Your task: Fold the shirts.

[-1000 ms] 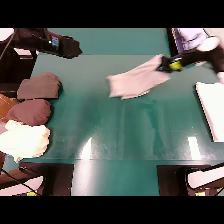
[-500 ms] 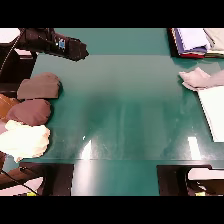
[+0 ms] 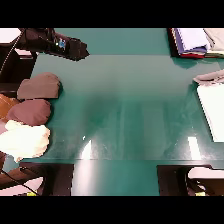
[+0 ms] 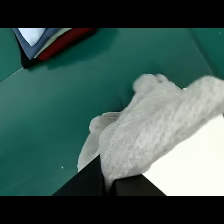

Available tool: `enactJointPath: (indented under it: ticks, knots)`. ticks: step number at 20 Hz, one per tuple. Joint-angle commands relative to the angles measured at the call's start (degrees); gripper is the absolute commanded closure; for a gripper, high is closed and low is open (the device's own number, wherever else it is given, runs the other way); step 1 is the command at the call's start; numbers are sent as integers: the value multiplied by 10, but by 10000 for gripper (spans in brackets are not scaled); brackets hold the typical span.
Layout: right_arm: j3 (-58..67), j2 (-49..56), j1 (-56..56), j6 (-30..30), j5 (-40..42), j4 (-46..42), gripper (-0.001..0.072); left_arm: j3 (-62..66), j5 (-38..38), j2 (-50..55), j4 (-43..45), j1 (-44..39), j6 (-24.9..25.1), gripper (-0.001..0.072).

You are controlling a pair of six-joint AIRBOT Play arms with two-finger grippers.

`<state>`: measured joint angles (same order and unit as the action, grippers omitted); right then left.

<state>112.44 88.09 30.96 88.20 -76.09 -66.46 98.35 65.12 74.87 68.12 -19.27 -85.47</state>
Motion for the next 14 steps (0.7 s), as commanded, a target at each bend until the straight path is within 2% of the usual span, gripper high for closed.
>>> enactJointPath:
  ticks: [1, 6, 10, 12, 13, 14]
  knots:
    - [32, -1, 10, 9, -61, -12, 702, 0, 4, 0, 0, 0, 0, 683]
    - [32, -1, 41, 22, -160, -14, 702, 0, 10, 0, 0, 0, 4, 683]
    - [31, -2, 46, 45, -215, -101, 701, 0, 11, 0, 1, 0, 5, 683]
    - [10, -10, 46, 46, -221, -113, 697, 0, 16, 0, 1, 0, 5, 683]
    - [-12, -19, 46, 45, -219, -119, 602, 0, 16, 0, 1, 0, 6, 683]
    - [-38, -27, 47, 42, -220, -121, 292, 0, 16, 0, 1, 0, 11, 683]
